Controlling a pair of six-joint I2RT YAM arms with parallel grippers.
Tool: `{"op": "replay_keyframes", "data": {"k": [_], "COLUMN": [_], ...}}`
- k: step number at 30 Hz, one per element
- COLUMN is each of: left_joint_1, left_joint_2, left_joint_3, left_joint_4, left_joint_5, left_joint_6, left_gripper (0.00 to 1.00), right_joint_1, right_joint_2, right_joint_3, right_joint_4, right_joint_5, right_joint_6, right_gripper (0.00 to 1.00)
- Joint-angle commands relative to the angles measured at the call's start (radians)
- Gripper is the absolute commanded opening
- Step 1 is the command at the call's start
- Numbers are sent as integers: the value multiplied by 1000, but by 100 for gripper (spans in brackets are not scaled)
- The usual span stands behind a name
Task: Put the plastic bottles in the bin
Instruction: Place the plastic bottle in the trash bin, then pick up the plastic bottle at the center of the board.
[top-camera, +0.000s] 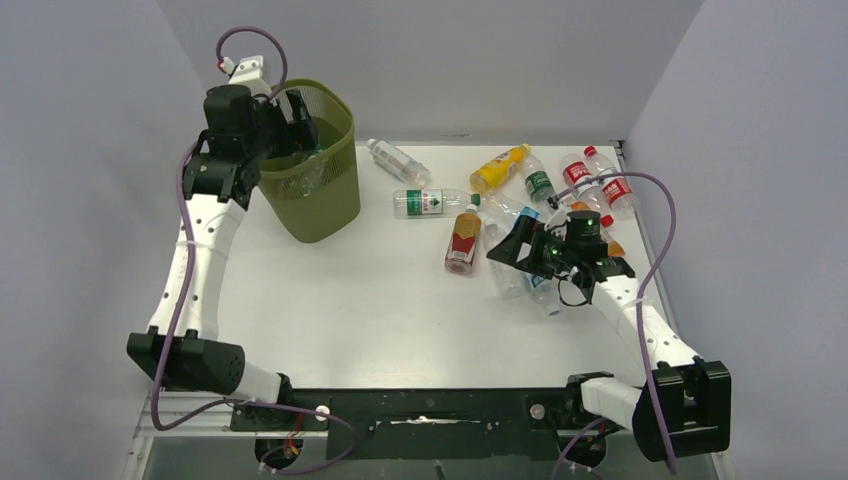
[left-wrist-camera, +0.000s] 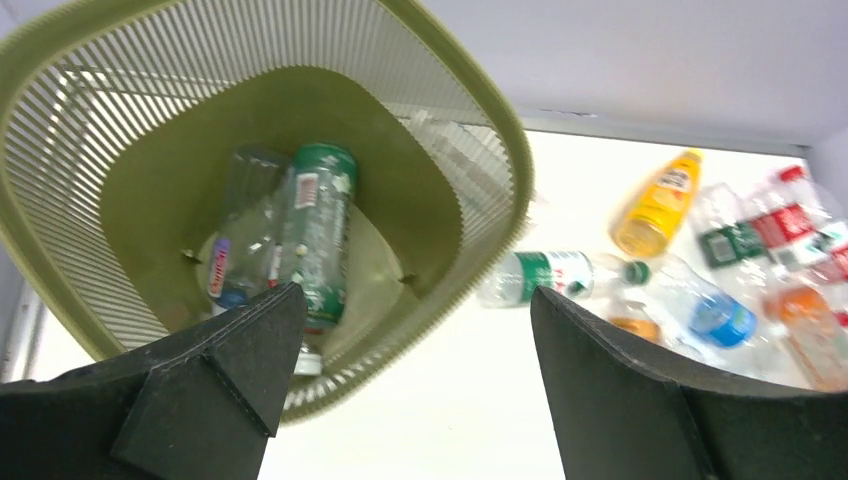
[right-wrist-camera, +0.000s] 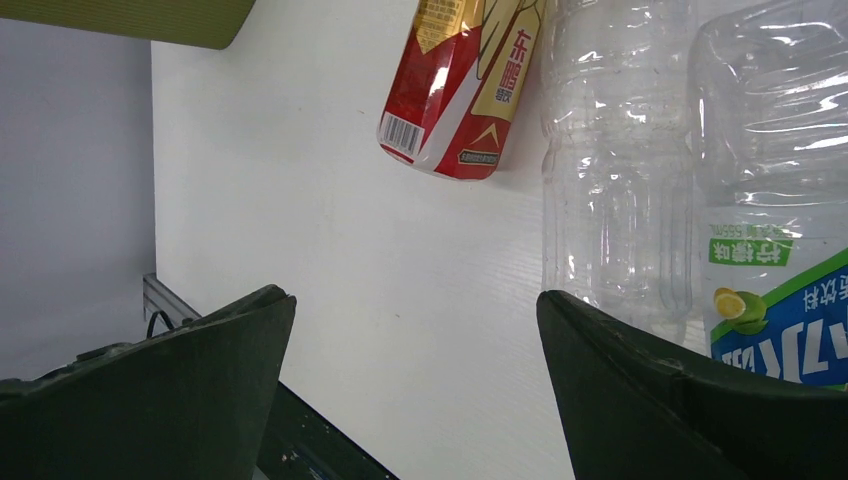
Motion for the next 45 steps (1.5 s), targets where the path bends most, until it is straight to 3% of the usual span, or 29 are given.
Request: {"op": "replay_keyframes", "data": {"k": [1,5,12,19,25,32,39,45], "left_joint_1": [-11,-49,-153,-189,-212,-246,-304,-478], "left_joint_2": [-135,-195,-254,-216,-171,-245,-257,-214], "left_joint_3": [-64,-148,-377,-474,-487,-676,-731,-673], "left_joint_4": [48,60,62,116,115,236,255,215], "left_joint_5": [157,243,266,282,291,285,349,261], "left_joint_6": [-76,-144,-225,-236,-228,-235,-311,-357], "left_gripper": [83,83,84,84,84,85,85,85], "right_joint_1": [11,12,13,8,-4,18,91,169], "right_joint_2": [-35,-62,-43,114,163,110,57,-34], "right_joint_3": [93,133,184,276,217,134,212,230], "right_joint_4": [-39,-81,-61,-14,130,179,-71,-246], "right_joint_5": [17,31,-12,-40,-51,47,163,301], "right_joint_6": [5,35,139,115,200,224,138,98], "right_gripper": [98,98,98,98,98,98,98,98]}}
